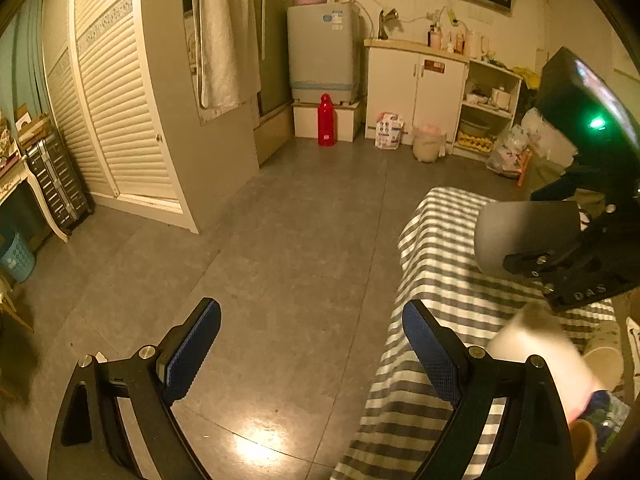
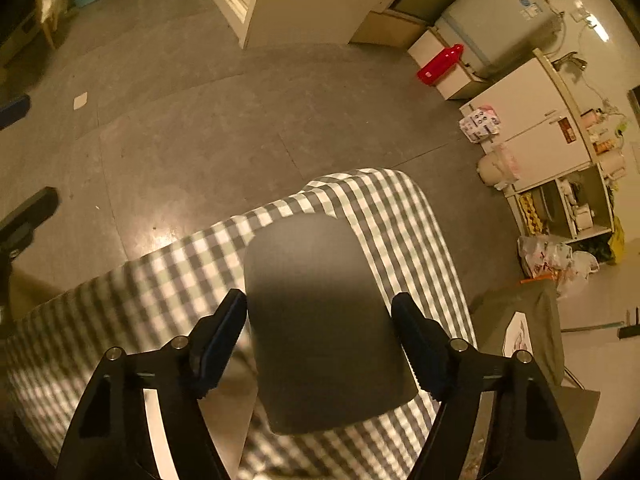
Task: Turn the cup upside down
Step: 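Lift the gray cup with the right gripper and turn its opening downward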
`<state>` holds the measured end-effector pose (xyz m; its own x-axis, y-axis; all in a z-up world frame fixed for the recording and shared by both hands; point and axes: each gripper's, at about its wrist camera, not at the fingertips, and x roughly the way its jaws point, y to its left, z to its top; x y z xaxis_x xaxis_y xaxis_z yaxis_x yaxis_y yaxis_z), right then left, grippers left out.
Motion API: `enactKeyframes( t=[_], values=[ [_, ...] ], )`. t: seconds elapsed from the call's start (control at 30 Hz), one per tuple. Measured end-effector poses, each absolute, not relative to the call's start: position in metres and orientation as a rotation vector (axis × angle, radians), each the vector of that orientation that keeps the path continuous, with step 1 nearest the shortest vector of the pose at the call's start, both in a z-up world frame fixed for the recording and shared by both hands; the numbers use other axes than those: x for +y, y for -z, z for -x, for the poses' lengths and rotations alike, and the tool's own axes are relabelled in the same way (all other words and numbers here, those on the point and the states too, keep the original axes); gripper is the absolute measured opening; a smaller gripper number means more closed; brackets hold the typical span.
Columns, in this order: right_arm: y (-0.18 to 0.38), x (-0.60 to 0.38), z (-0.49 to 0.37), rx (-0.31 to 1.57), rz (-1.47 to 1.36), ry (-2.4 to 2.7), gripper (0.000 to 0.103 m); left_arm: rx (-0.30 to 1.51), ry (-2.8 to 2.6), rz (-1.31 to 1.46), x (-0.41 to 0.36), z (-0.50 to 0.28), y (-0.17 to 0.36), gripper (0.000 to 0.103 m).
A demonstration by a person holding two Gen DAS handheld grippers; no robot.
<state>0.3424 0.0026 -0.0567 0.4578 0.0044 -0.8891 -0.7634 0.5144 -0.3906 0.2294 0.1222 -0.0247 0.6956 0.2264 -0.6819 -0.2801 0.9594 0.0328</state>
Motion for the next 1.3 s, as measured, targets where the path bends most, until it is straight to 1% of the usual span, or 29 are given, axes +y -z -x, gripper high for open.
enactKeyframes(
  t=[0.07, 0.37, 0.57, 0.7, 0.77, 0.9, 1.0, 1.03, 1.07, 1.13, 1.3],
  values=[
    [0.041, -0.004, -0.325, 0.977, 0.917, -0.566, 0.071, 0.733, -0.276, 0.071, 0.117, -0.221, 0.014, 0.095],
    [-0.019, -0.042, -0.224, 0.943, 0.848, -0.530, 0.070, 0.673, -0.236, 0.042, 0.094, -0.169, -0.027, 0.095],
    [-0.034, -0.070, -0.153, 0.952, 0.780, -0.507, 0.069, 0.653, -0.196, 0.043, 0.080, -0.126, -0.040, 0.095],
    [-0.018, -0.080, -0.108, 0.971, 0.739, -0.550, 0.068, 0.654, -0.183, 0.020, 0.072, -0.098, -0.036, 0.095],
    [-0.002, -0.079, -0.090, 0.990, 0.690, -0.583, 0.065, 0.664, -0.184, 0.010, 0.069, -0.087, -0.030, 0.095],
    [0.026, -0.073, -0.071, 1.005, 0.601, -0.644, 0.065, 0.690, -0.203, -0.011, 0.067, -0.069, -0.014, 0.095],
    [0.056, -0.067, -0.067, 1.031, 0.605, -0.630, 0.063, 0.712, -0.218, -0.019, 0.068, -0.059, -0.006, 0.095],
    [0.066, -0.069, -0.067, 1.039, 0.599, -0.624, 0.057, 0.713, -0.224, -0.023, 0.068, -0.056, -0.003, 0.095],
    [0.071, -0.071, -0.068, 1.045, 0.592, -0.624, 0.056, 0.715, -0.228, -0.026, 0.068, -0.053, -0.001, 0.095],
    [0.084, -0.078, -0.067, 1.048, 0.567, -0.622, 0.057, 0.728, -0.231, -0.035, 0.066, -0.050, 0.005, 0.095],
    [0.084, -0.092, -0.067, 1.025, 0.505, -0.644, 0.058, 0.761, -0.221, -0.044, 0.061, -0.046, 0.018, 0.095]
  ],
)
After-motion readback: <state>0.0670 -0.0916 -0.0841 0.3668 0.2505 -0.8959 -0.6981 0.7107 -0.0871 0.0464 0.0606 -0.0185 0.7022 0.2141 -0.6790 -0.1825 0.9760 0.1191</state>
